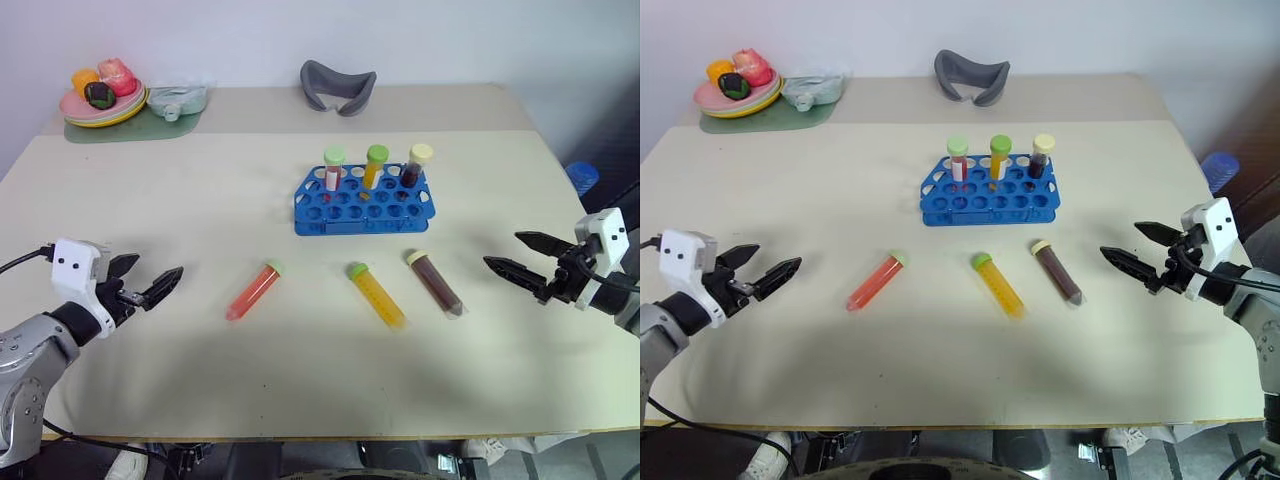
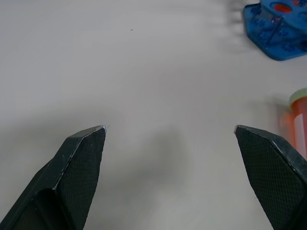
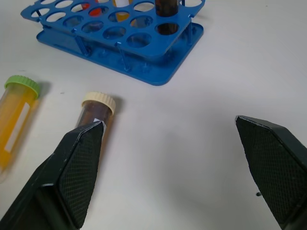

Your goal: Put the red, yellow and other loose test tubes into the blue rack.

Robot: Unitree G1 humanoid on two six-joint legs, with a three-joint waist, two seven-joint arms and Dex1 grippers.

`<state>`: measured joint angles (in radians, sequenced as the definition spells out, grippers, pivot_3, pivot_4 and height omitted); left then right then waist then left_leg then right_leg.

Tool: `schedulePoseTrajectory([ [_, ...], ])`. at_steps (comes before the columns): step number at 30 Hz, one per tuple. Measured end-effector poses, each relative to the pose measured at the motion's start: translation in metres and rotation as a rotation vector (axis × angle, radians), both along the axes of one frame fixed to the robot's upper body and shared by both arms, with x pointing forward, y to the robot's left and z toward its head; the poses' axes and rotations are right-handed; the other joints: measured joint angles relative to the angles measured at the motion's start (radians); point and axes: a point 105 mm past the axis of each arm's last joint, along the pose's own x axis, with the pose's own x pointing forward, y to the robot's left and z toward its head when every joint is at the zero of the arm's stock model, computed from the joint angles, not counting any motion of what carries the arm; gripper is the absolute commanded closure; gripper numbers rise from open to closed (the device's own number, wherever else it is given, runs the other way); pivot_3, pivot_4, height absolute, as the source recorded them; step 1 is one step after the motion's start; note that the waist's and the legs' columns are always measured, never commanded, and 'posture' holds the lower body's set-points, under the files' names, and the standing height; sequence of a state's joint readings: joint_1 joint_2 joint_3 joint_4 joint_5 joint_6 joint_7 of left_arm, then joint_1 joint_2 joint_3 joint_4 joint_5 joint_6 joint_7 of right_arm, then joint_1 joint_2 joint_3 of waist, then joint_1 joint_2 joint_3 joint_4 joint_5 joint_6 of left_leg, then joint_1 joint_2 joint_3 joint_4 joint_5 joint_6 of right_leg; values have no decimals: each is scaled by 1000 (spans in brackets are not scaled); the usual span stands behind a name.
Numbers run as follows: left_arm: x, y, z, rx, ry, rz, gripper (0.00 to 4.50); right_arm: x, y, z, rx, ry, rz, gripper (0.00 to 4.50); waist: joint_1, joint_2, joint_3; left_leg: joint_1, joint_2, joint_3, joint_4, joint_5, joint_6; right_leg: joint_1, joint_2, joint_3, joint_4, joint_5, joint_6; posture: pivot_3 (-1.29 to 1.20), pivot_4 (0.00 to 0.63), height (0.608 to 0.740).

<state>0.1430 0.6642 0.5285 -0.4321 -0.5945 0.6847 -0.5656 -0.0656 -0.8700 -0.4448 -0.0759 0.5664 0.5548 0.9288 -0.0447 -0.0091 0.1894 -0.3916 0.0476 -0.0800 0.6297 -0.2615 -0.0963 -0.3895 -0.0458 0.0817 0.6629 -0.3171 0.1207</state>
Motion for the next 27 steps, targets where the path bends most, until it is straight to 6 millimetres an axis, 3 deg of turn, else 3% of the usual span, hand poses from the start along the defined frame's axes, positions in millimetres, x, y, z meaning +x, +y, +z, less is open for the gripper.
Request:
schedulePoseTrajectory([
  [7, 1, -3, -1, -16, -4, 1, 104, 9, 5, 0, -16, 7, -15, 0, 1, 0, 0, 0, 0, 0, 0, 0, 0, 0, 0, 0, 0, 0, 0, 0, 150, 740],
  [14, 15, -27, 9, -24, -41, -104, 104, 11, 14, 11, -38, 22, -43, 0, 2, 0, 0, 0, 0, 0, 0, 0, 0, 0, 0, 0, 0, 0, 0, 0, 150, 740],
  [18, 26, -66, 17, -62, -65, -272, 104, 8, 33, 18, -133, 56, -42, 0, 3, 0, 0, 0, 0, 0, 1, 0, 0, 0, 0, 0, 0, 0, 0, 0, 150, 740],
  [23, 22, -117, 14, -75, -45, -540, 104, 4, 64, 25, -194, 153, -36, 0, -1, 0, 0, -1, 0, 0, 0, 0, 0, -1, 1, 0, 1, 0, 0, 0, 150, 740],
  [27, 14, -139, 5, -4, -36, -705, 104, 7, 87, 23, -179, 292, -78, 0, 1, 0, 0, -1, 0, -1, 0, 0, 0, -1, 1, 0, 1, 0, 0, 0, 150, 740],
])
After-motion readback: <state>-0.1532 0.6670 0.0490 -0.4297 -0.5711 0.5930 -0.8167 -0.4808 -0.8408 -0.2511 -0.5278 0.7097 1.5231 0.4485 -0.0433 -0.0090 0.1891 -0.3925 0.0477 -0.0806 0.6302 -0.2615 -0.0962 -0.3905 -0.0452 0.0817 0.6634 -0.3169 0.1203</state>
